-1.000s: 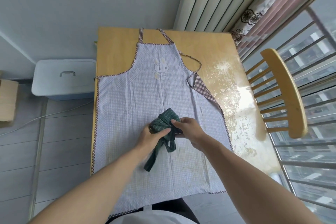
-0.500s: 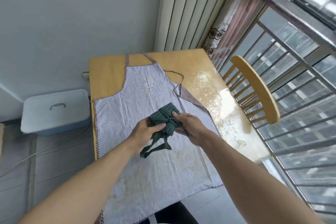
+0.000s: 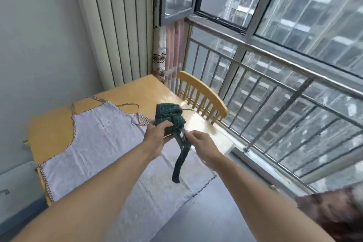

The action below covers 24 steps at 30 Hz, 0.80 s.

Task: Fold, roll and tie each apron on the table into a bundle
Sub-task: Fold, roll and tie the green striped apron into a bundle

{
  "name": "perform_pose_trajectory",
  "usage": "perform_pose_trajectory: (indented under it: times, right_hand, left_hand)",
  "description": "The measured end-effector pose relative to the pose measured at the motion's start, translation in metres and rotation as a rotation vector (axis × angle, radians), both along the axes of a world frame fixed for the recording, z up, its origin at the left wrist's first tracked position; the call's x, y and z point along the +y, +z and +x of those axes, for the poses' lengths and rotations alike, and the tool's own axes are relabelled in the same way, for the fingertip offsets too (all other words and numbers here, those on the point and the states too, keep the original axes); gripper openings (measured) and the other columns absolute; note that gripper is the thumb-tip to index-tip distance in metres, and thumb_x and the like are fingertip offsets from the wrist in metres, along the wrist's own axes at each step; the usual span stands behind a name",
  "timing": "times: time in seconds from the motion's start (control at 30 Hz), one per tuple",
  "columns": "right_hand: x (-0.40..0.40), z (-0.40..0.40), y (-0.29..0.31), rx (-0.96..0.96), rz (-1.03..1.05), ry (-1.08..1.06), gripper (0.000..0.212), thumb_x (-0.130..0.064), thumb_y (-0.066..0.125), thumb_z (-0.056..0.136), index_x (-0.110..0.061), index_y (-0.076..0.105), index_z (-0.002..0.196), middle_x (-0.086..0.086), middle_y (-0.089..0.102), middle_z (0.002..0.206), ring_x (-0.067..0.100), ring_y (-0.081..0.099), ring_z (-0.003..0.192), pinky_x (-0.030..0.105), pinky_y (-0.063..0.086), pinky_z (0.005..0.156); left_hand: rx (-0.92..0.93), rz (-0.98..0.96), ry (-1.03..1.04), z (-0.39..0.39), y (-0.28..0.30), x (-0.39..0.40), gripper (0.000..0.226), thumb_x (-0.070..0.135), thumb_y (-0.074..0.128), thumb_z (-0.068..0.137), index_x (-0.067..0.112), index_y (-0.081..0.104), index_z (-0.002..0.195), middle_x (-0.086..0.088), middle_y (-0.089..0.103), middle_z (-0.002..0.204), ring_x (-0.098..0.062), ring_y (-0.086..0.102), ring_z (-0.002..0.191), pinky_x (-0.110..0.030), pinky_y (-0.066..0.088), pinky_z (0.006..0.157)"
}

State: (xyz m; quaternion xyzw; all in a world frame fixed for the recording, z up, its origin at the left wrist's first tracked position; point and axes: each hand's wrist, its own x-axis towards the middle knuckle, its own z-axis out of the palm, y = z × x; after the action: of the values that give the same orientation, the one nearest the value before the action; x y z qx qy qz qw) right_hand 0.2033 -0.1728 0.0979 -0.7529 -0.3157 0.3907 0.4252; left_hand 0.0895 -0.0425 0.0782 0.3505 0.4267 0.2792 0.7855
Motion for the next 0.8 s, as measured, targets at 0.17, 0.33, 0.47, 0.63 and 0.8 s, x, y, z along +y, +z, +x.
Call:
perform_pose_trajectory:
  times: [0.17, 0.33, 0.47, 0.63, 0.8]
  right_hand:
    - [-0.079, 0.048, -0.003, 0.037, -0.026, -0.074, 0.045, -0.057, 0.064, 0.091, -0.014, 0.073, 0.085, 0.014, 0.074, 0.086, 0.02, 0.059, 0.074, 0.035, 0.044, 0.07]
    - [-0.188, 0.095, 0.017, 0.239, 0.116, -0.208, 0.031, -0.032, 0.056, 0.104, -0.002, 0.061, 0.104, 0.015, 0.07, 0.099, 0.025, 0.068, 0.092, 0.039, 0.055, 0.095]
    - [-0.285, 0.122, 0.012, 0.331, 0.114, -0.239, 0.032, -0.033, 0.059, 0.103, -0.003, 0.064, 0.112, 0.006, 0.067, 0.08, 0.02, 0.065, 0.075, 0.036, 0.056, 0.077]
    - [-0.399, 0.146, 0.003, 0.491, 0.138, -0.386, 0.025, -0.02, 0.065, 0.1, 0.002, 0.063, 0.111, 0.013, 0.066, 0.083, 0.027, 0.068, 0.081, 0.039, 0.06, 0.088]
    - [-0.502, 0.167, -0.019, 0.693, 0.281, -0.87, 0.027, -0.005, 0.056, 0.103, 0.008, 0.061, 0.126, 0.014, 0.068, 0.085, 0.029, 0.069, 0.078, 0.043, 0.063, 0.079]
  left_hand:
    - [-0.078, -0.179, -0.056, 0.074, 0.023, -0.089, 0.028, 0.001, 0.058, 0.096, -0.008, 0.06, 0.122, -0.02, 0.068, 0.101, -0.032, 0.065, 0.086, -0.038, 0.057, 0.075]
    - [-0.123, -0.178, -0.19, 0.144, 0.057, -0.199, 0.01, 0.005, 0.06, 0.095, -0.002, 0.064, 0.101, -0.014, 0.069, 0.079, -0.028, 0.063, 0.073, -0.037, 0.053, 0.065]
    - [-0.119, -0.123, -0.339, 0.184, 0.067, -0.278, 0.008, 0.011, 0.061, 0.096, 0.006, 0.067, 0.093, -0.008, 0.069, 0.069, -0.021, 0.062, 0.068, -0.031, 0.049, 0.066]
    - [-0.134, -0.147, -0.428, 0.23, 0.082, -0.345, 0.01, 0.017, 0.06, 0.096, 0.011, 0.068, 0.097, -0.006, 0.07, 0.082, -0.016, 0.064, 0.075, -0.026, 0.048, 0.068]
    - [-0.277, -0.303, -0.421, 0.28, 0.097, -0.397, 0.021, 0.009, 0.058, 0.097, 0.005, 0.065, 0.117, -0.012, 0.071, 0.105, -0.023, 0.067, 0.098, -0.027, 0.057, 0.084]
